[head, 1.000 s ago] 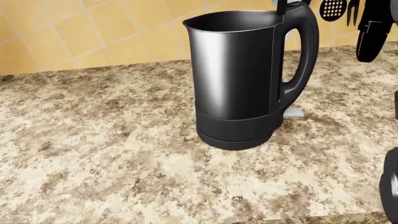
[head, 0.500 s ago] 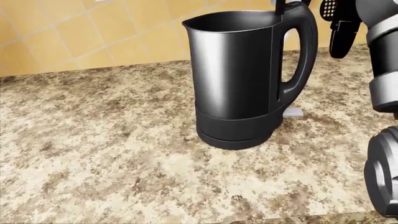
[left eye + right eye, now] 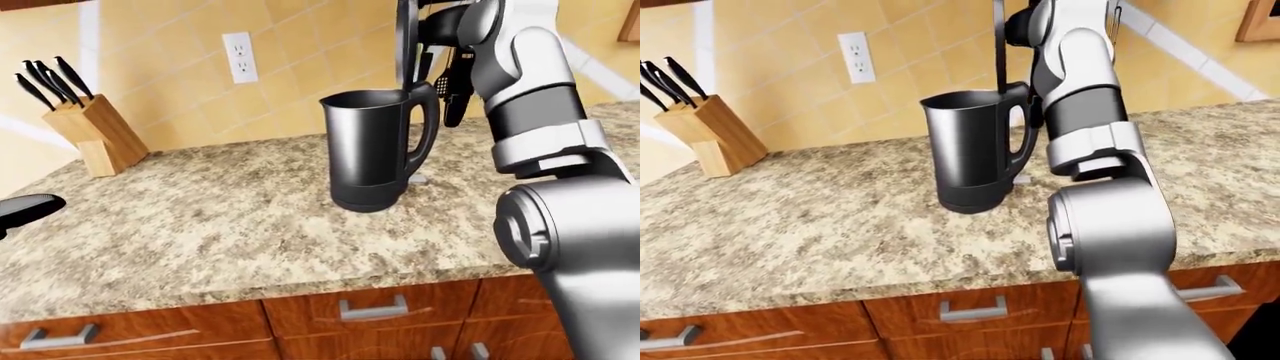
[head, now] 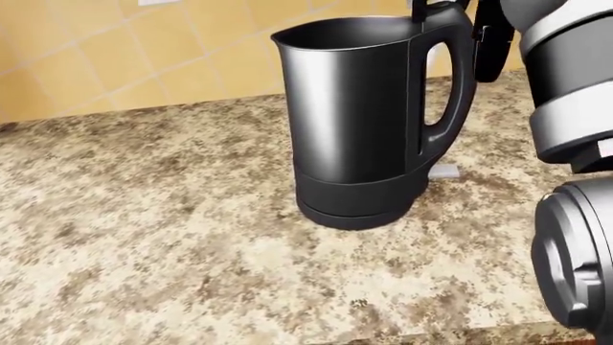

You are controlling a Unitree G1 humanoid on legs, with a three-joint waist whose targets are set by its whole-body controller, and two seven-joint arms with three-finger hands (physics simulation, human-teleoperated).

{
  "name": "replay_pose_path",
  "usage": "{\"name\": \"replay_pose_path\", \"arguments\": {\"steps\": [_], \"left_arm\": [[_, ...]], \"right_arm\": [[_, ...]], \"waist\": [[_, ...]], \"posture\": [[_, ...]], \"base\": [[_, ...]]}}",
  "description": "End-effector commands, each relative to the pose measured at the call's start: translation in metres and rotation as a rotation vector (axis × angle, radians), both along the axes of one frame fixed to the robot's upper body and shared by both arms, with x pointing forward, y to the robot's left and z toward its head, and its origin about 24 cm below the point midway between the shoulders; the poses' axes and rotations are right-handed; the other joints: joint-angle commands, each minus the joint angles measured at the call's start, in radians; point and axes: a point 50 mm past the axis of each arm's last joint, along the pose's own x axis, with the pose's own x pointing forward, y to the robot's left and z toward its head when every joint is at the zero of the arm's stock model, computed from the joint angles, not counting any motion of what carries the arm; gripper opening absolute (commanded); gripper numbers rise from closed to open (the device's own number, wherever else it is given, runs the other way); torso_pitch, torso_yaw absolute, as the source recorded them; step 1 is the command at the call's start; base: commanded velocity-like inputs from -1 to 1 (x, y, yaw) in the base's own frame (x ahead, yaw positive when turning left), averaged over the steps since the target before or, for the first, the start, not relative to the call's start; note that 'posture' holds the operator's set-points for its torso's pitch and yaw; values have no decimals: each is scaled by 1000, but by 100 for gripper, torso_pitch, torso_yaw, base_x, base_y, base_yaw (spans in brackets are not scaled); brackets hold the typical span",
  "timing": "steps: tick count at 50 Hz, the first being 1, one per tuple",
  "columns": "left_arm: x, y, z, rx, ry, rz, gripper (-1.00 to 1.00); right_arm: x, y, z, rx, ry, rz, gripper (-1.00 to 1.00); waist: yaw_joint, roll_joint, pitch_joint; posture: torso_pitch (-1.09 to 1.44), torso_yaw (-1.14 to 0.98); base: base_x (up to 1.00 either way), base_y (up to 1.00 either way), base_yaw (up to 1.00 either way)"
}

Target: Close the lid of the electric kettle.

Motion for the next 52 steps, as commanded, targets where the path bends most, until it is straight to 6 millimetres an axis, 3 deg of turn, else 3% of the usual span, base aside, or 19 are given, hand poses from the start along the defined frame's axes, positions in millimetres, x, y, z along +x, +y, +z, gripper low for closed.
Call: {"name": "replay_pose_path", "arguments": {"steps": [1, 13, 26, 52], "left_arm": [[-2, -3, 10, 39, -47, -4, 100], [-1, -2, 9, 39, -49, -4, 100], [-1, -3, 9, 42, -50, -3, 100], [0, -3, 8, 41, -47, -6, 100]], "right_arm": [[-6, 15, 24, -2, -88, 65, 100], [-5, 35, 17, -19, -73, 120, 100], [-9, 20, 25, -23, -78, 93, 100], [-7, 24, 24, -21, -75, 98, 100]], "waist": [[1, -1, -5], [1, 0, -5], [6, -5, -4], [6, -3, -3]], "posture": [[-48, 0], [-48, 0], [-48, 0], [-48, 0]], "base": [[0, 0, 0], [0, 0, 0], [0, 0, 0], [0, 0, 0]]}}
